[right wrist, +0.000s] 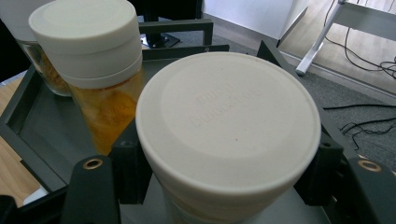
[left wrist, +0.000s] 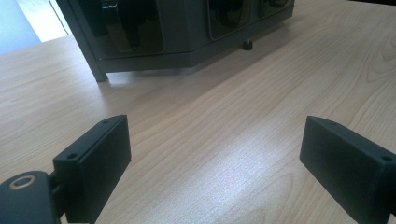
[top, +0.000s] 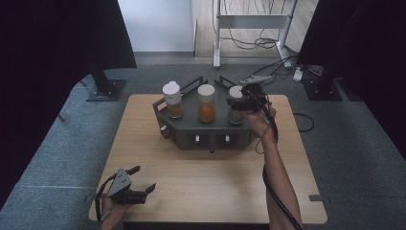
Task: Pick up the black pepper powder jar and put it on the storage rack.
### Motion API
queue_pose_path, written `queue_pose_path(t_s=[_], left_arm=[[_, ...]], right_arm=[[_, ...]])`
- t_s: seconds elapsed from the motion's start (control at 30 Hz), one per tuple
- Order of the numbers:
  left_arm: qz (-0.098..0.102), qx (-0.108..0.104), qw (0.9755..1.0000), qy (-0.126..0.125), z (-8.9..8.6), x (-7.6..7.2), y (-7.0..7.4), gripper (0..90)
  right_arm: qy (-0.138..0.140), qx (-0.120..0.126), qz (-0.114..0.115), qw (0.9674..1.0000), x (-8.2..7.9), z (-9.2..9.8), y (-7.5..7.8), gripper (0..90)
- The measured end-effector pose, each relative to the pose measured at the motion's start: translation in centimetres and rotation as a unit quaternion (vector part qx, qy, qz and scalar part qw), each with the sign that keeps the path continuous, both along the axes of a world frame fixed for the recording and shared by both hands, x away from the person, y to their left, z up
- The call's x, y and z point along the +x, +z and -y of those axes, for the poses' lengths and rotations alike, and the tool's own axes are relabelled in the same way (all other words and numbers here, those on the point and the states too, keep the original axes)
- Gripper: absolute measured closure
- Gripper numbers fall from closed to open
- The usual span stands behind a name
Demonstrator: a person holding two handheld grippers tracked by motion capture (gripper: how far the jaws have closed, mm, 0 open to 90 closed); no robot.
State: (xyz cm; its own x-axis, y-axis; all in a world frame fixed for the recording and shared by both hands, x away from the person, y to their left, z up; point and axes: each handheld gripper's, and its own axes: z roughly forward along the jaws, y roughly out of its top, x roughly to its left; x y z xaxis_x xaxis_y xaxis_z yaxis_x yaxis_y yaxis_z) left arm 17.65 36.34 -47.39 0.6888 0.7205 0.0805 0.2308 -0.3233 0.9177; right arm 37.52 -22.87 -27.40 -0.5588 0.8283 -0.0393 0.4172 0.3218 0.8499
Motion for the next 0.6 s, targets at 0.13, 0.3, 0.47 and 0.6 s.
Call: queue_pose_path(t_s=[0.13, 0.3, 0.47, 0.6], left_arm=[[0.000, -0.001, 1.0000, 0.000, -0.01, 0.02, -0.02, 8.6], [-0.001, 0.001, 1.0000, -0.001, 0.06, 0.05, -0.02, 8.6], [-0.002, 0.000, 1.0000, -0.001, 0.07, 0.08, -0.04, 8.6], [-0.002, 0.002, 1.0000, -0.003, 0.19, 0.11, -0.01, 8.6]], right_arm=[[-0.001, 0.000, 0.000, 1.0000, 0.04, -0.01, -0.17, 33.7], [-0.001, 0.004, 0.002, 1.0000, 0.09, 0.09, -0.53, 33.7], [0.000, 0.005, 0.001, 1.0000, 0.14, 0.21, -0.57, 33.7], [0.001, 0.010, -0.002, 0.9999, 0.26, 0.47, -0.64, 33.5]])
